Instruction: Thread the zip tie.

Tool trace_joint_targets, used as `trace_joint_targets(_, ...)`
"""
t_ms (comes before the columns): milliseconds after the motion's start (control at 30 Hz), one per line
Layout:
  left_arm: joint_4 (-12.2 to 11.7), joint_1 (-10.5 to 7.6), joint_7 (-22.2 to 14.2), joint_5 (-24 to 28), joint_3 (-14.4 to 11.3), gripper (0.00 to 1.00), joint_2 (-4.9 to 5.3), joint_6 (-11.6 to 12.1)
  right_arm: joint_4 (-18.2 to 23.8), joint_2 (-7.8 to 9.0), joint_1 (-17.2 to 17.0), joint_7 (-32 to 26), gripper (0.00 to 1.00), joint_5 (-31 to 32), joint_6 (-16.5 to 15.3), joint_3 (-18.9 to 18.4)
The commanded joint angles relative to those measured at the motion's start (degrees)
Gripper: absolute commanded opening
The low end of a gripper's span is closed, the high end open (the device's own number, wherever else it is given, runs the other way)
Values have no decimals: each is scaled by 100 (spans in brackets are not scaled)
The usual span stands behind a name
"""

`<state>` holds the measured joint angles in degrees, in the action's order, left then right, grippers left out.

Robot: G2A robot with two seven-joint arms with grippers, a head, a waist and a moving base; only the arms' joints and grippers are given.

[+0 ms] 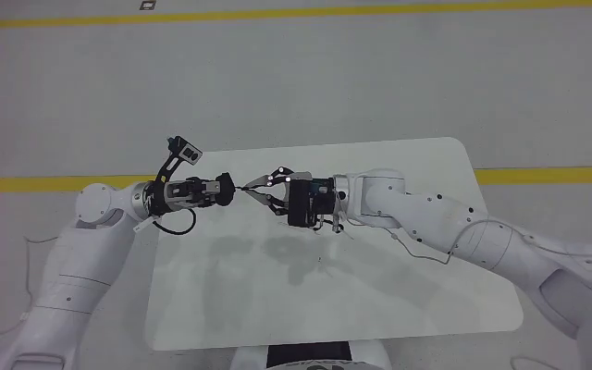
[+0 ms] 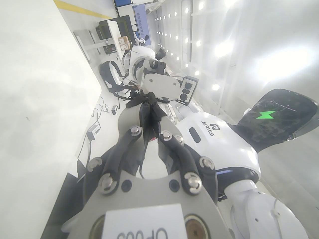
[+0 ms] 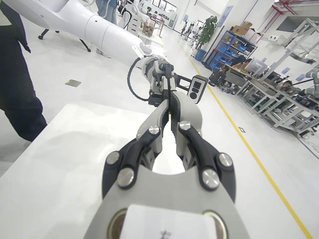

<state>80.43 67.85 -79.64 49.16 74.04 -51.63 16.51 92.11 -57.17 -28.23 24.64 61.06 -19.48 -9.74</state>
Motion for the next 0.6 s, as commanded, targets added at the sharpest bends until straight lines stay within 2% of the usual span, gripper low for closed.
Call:
trace_joint_targets(0,0,0,0,0,0,0,0,0,-12,-20,-1,3,0,1,0,0)
trace_joint_targets(567,0,0,0,0,0,0,0,0,-141,-165,-25,49,0,-14,0,0)
